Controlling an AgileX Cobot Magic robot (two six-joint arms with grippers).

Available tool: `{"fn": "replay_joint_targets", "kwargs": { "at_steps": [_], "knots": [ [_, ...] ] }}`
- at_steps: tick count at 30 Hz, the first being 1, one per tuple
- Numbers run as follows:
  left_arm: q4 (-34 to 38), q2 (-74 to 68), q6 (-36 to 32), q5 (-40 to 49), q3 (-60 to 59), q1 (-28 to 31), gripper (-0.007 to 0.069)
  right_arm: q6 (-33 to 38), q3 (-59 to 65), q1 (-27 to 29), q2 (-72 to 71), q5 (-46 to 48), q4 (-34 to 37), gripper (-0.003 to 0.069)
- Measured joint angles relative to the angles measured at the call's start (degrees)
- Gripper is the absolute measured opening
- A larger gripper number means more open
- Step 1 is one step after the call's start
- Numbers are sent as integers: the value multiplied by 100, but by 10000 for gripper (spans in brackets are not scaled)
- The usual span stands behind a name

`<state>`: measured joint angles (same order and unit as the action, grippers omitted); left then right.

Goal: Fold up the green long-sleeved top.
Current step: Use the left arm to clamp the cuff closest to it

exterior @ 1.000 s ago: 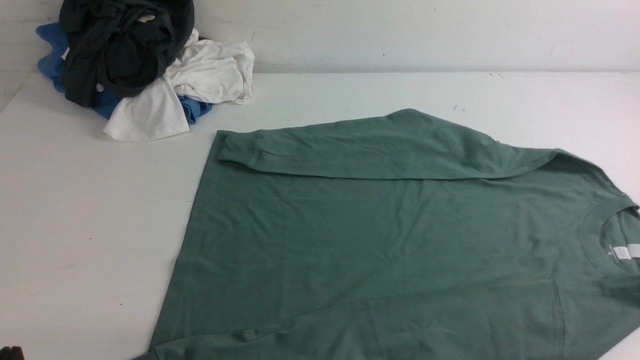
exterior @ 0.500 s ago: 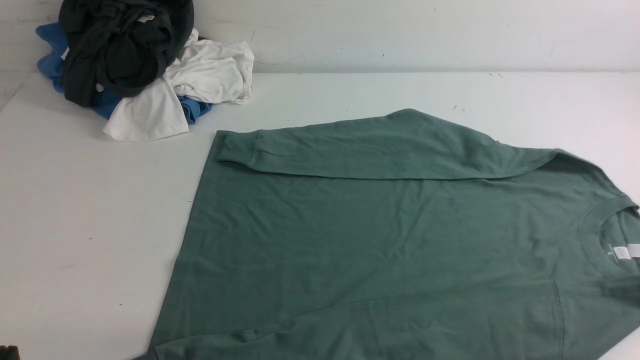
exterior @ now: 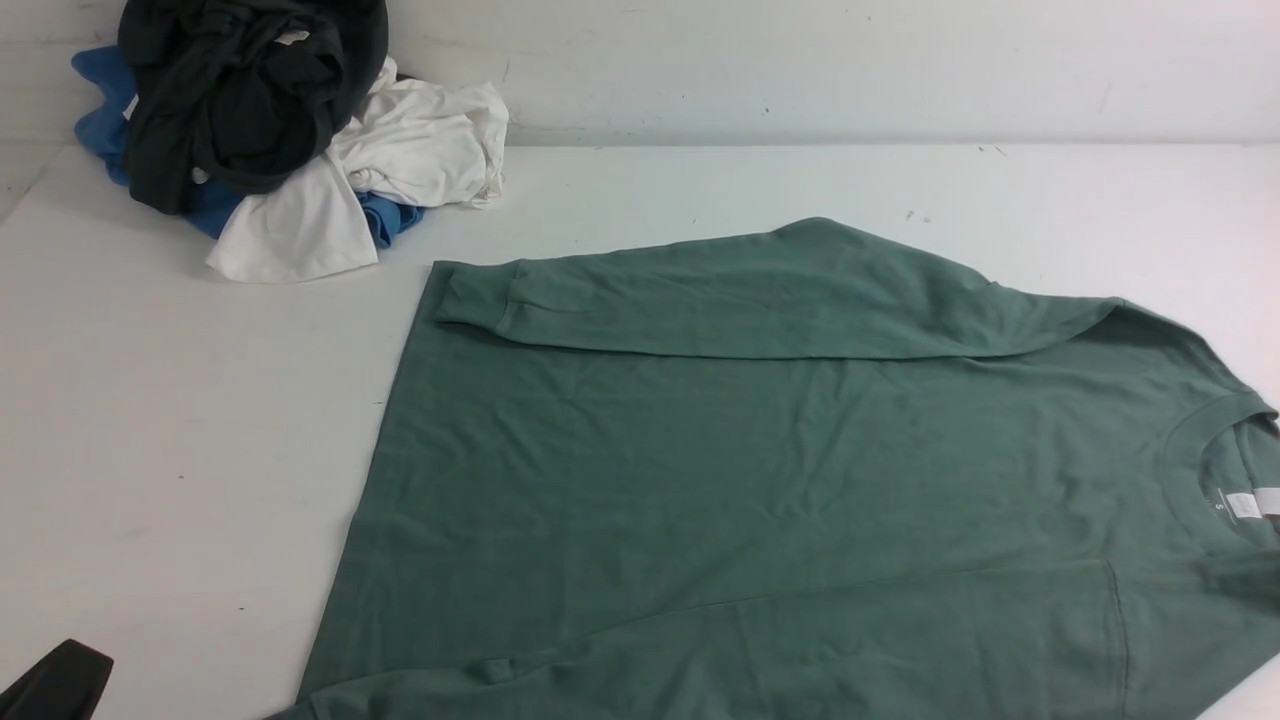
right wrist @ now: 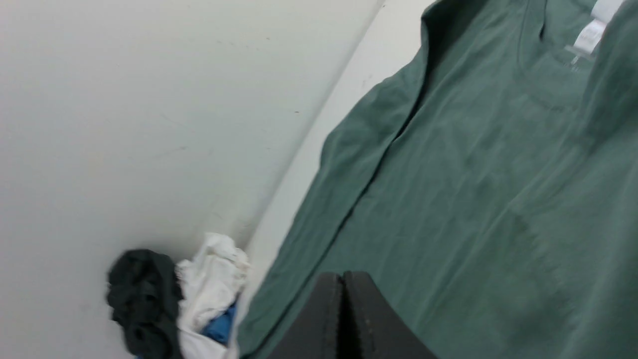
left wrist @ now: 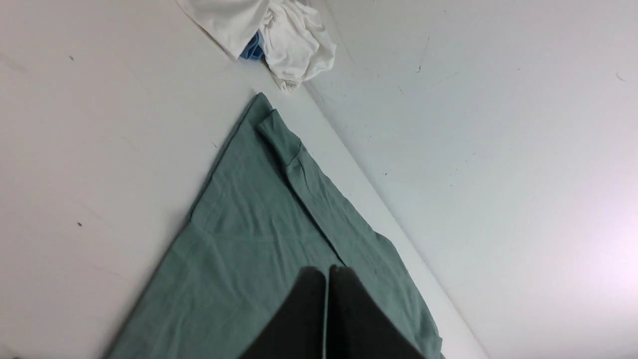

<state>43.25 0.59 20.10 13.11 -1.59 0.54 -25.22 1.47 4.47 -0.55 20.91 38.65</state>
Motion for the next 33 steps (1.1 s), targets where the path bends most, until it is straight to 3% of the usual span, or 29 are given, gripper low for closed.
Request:
{"fn": "replay_joint_targets", "kwargs": {
  "at_steps": [7, 13, 16, 23, 25, 29, 33],
  "knots": [
    [38, 0, -47, 19, 8, 0, -7, 444, 0, 0, 0, 2, 74, -15],
    [-298, 0, -1454, 569, 925, 0, -7, 1118, -31, 0, 0, 170, -30, -15],
    [-977, -607, -2430, 1663, 2016, 0, -7, 1811, -429, 0, 48, 269, -143, -15],
    [-2708, -3143, -2847, 4372, 4195, 0, -7, 3181, -2046, 0, 1696, -46, -969, -15],
    [-3282, -4137, -2979, 5472, 4972, -36, -7, 3827, -3099, -8, 2694, 744, -1288, -15],
    [-3661, -4941, -2988, 5712, 5203, -379, -3, 4249, -4251, -377, 3857, 2097, -1392, -15],
    [-3638, -5481, -2988, 5677, 4836, -723, 45, 4390, -4938, -1082, 4597, 3435, -1425, -15]
  ]
}}
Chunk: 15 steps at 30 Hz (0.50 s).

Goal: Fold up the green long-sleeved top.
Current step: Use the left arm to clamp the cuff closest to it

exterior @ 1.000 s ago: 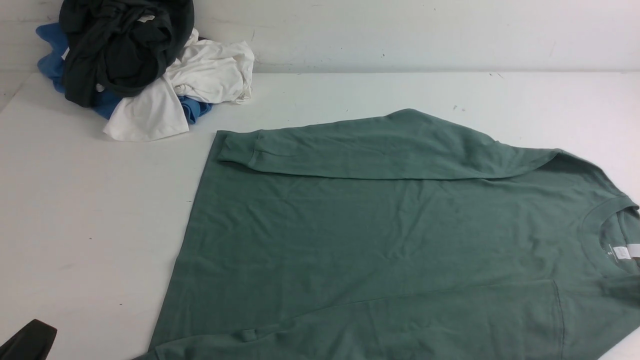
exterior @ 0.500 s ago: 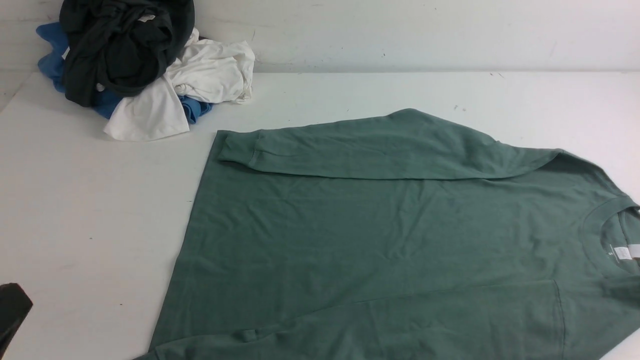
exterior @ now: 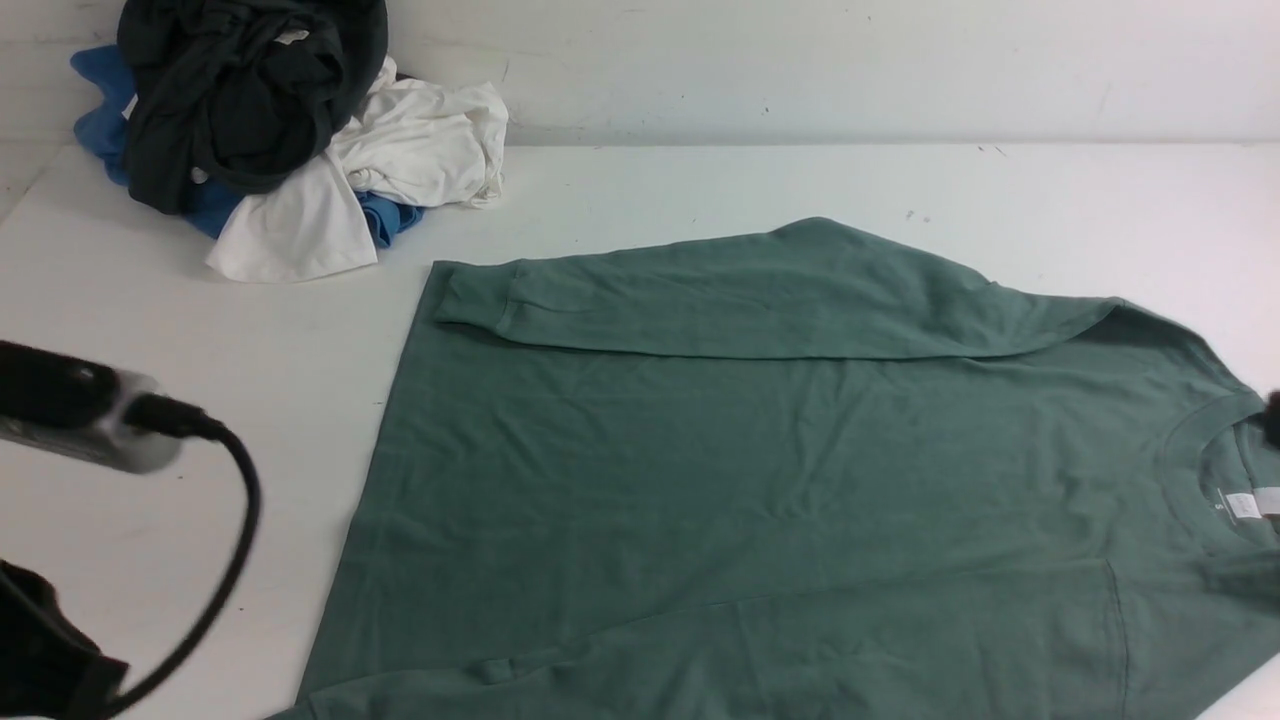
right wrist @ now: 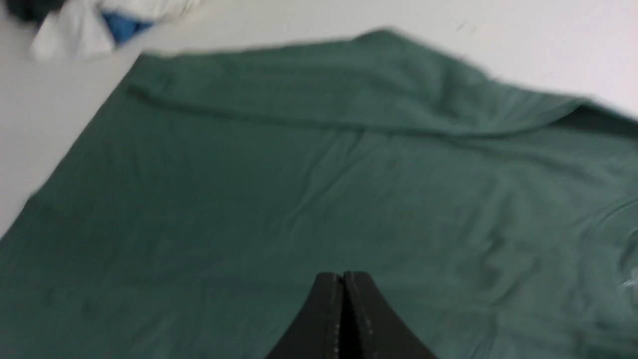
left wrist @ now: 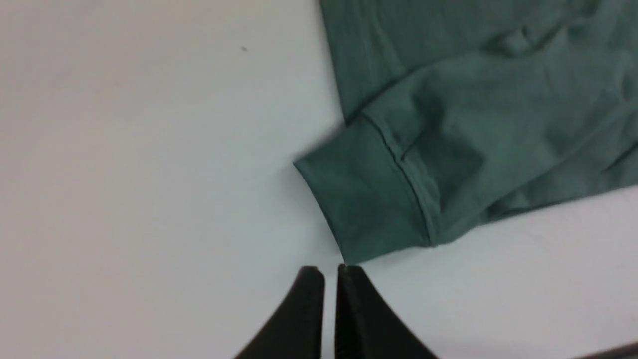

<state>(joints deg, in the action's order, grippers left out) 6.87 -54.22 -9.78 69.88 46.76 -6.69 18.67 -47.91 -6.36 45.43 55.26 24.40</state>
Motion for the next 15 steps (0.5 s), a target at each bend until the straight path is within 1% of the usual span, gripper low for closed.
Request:
{"fn": "replay_joint_targets", "kwargs": {
  "at_steps": [1, 2, 3, 4, 5, 6, 7, 8, 10, 12, 15],
  "knots": [
    [13, -143, 0, -134, -213, -44, 82, 58, -103, -247, 186, 548, -13, -15],
    [22, -224, 6, -208, -362, -50, 101, 84, -122, -409, 288, 772, -35, -15],
    [34, -312, 22, -381, -546, -56, 145, 126, -136, -640, 404, 1174, -69, -15],
    [38, -375, 29, -496, -686, -56, 169, 142, -136, -749, 443, 1361, -110, -15],
    [46, -477, 36, -629, -865, -56, 219, 159, -141, -945, 487, 1500, -166, -15],
    [46, -495, 36, -672, -890, -56, 237, 159, -141, -973, 493, 1529, -173, -15],
    [46, -647, 36, -819, -1021, -56, 295, 164, -147, -1153, 479, 1590, -222, -15],
    [46, -776, 36, -944, -1065, -56, 332, 169, -147, -1254, 447, 1605, -253, -15],
    [46, -1046, 40, -1255, -1087, -56, 387, 169, -147, -1390, 385, 1632, -308, -15],
    [48, -1444, 107, -1699, -1087, -56, 424, 189, -147, -1456, 332, 1639, -333, -15],
    [53, -2038, 239, -2115, -1087, -56, 433, 205, -147, -1458, 309, 1639, -359, -15]
  ]
}}
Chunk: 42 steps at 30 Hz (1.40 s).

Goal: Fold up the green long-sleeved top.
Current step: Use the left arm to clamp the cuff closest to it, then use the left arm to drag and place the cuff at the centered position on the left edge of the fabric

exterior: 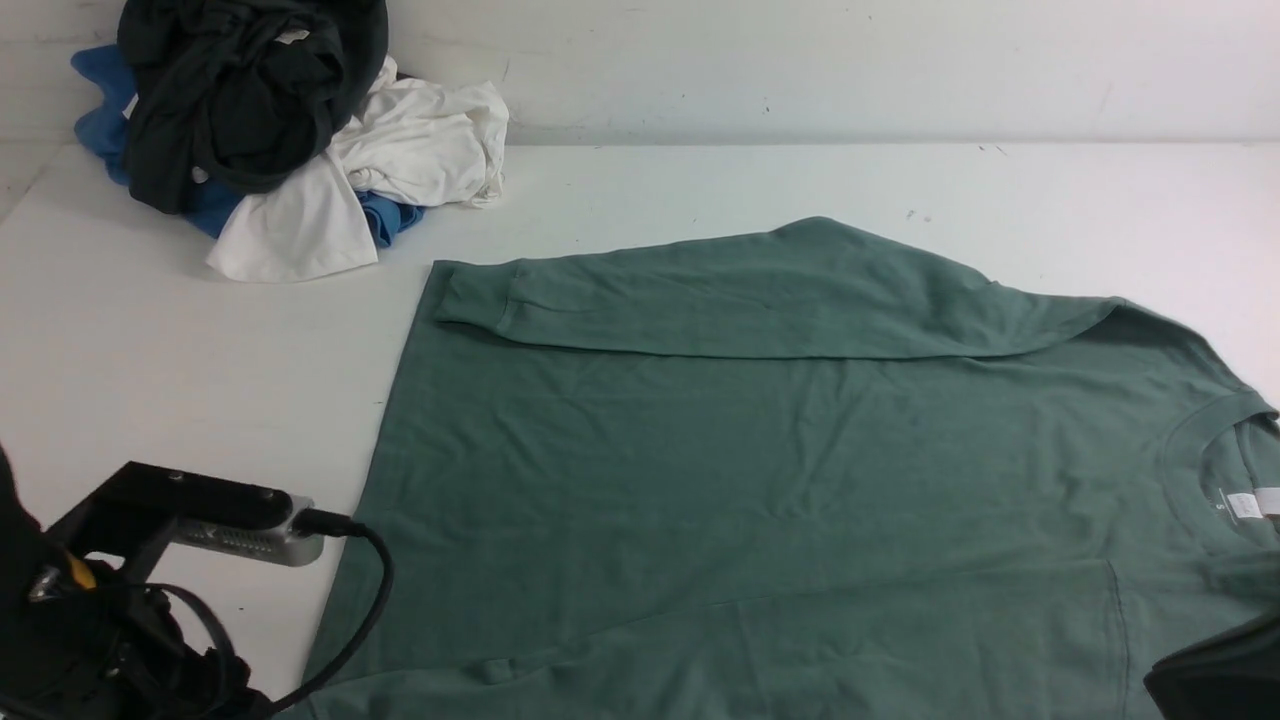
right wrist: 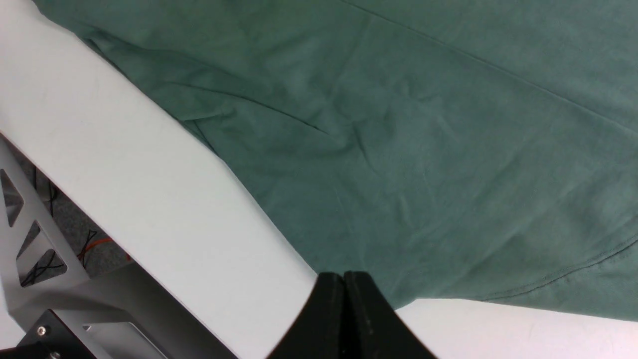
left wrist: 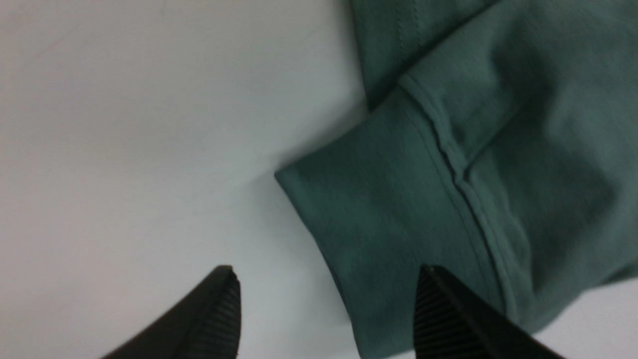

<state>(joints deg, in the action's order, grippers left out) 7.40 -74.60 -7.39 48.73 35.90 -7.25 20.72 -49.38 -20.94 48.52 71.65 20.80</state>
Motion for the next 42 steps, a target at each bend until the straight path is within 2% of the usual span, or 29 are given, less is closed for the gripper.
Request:
{"fn": "replay_joint_targets", "kwargs": {
  "at_steps": [3, 7, 11, 16, 20, 27, 30, 35, 39, 42],
  "knots": [
    [0, -414, 51, -214, 0, 0, 428, 2, 0, 0, -5, 5, -16, -15],
    [18, -949, 85, -584, 0, 0, 377, 2, 0, 0, -5, 5, -21, -15],
    [45, -1121, 85, -819, 0, 0, 315, 7, 0, 0, -5, 5, -39, -15],
    [64, -1243, 85, -869, 0, 0, 202, 7, 0, 0, -5, 5, -54, -15],
    [104, -1281, 87, -864, 13, 0, 162, 7, 0, 0, -5, 5, -62, -15],
    [131, -1129, 87, -869, 8, 0, 30, 7, 0, 0, -5, 6, -87, -15],
    [102, -784, 87, -785, 18, 0, 23, 2, 0, 0, -5, 6, -87, -15],
    [102, -53, 51, -144, 407, 0, 23, -90, 0, 0, 32, 11, -299, -15],
    [100, 218, -94, 441, 968, 0, 23, -486, 0, 0, 216, -111, -766, -15],
    [100, 237, -252, 768, 1435, 0, 23, -1096, 0, 0, 545, -428, -1377, -15]
  ]
}}
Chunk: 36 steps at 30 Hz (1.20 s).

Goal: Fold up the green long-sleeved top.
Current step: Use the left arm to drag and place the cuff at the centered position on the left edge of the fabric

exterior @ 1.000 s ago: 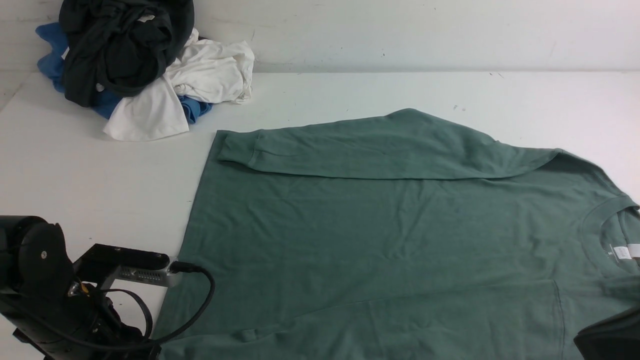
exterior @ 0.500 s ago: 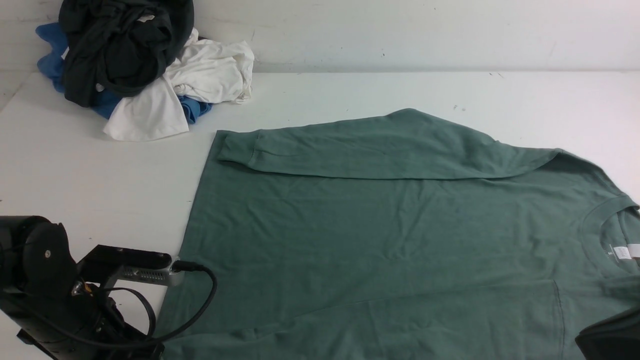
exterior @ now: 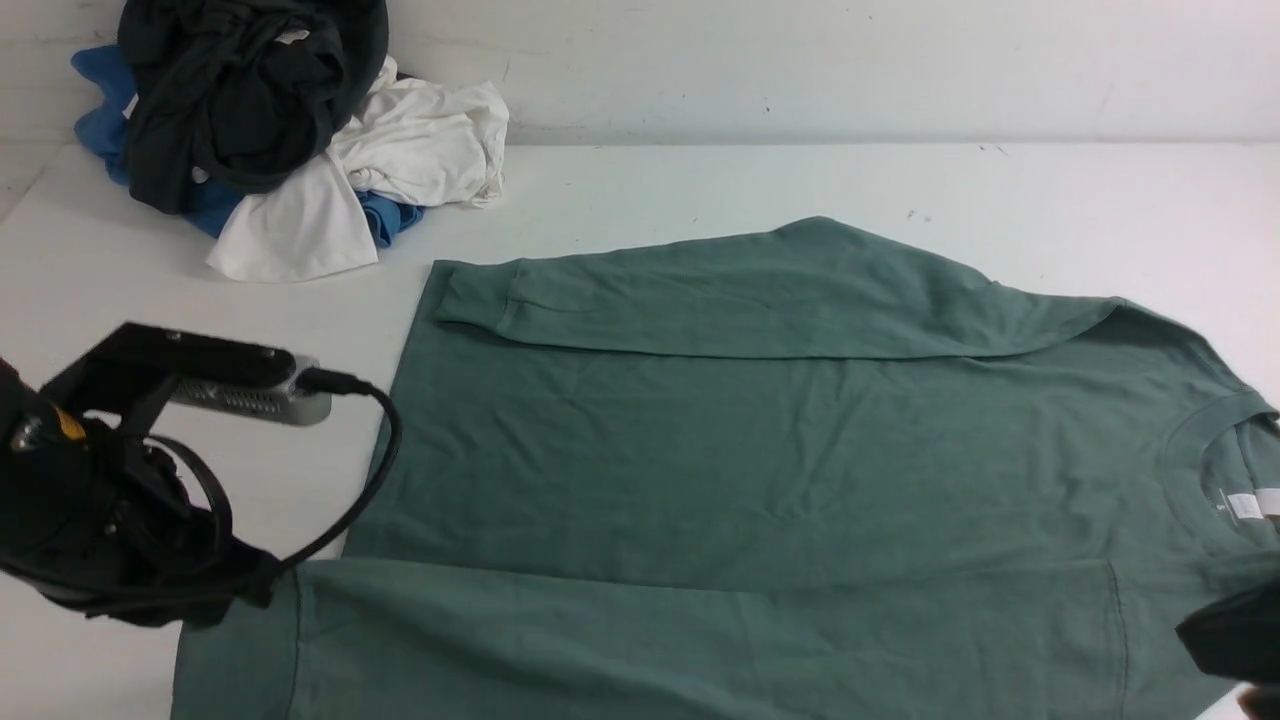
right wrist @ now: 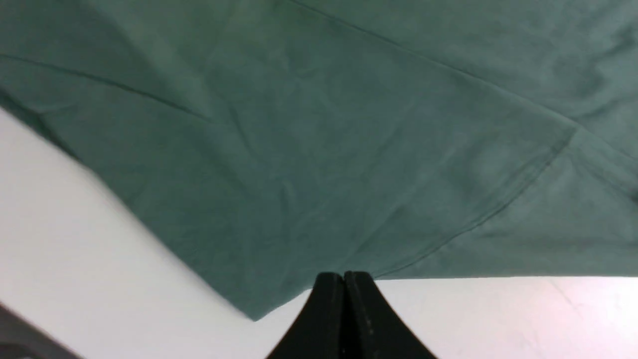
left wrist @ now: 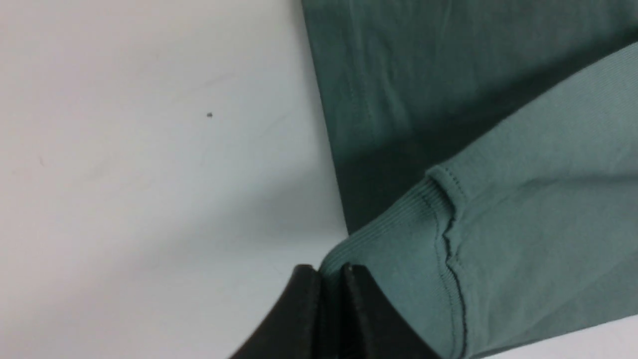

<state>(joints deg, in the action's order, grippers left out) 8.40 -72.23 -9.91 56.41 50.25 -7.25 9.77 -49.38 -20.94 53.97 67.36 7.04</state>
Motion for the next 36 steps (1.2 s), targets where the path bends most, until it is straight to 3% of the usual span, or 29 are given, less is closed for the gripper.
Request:
{"fn": "replay_joint_targets", "kwargs": {
  "at_steps": [5, 10, 17, 20, 26, 36],
  "knots": [
    [0, 0, -182, 118, 501, 0, 23, -755, 0, 0, 644, -533, -759, -10],
    [0, 0, -227, 184, 662, 0, 23, -1069, 0, 0, 1476, -996, -917, 39],
    [0, 0, -269, 198, 668, 0, 23, -1367, -22, 472, 2975, -1935, -957, 251],
    [0, 0, -269, 203, 674, 0, 23, -1475, -49, 679, 3444, -2262, -964, 309],
    [0, 0, -269, 203, 677, 0, 23, -1579, -57, 759, 4128, -2733, -1055, 335],
    [0, 0, -352, 198, 677, 0, 23, -2504, -233, 1145, 4317, -2882, -1943, 336]
  ]
}}
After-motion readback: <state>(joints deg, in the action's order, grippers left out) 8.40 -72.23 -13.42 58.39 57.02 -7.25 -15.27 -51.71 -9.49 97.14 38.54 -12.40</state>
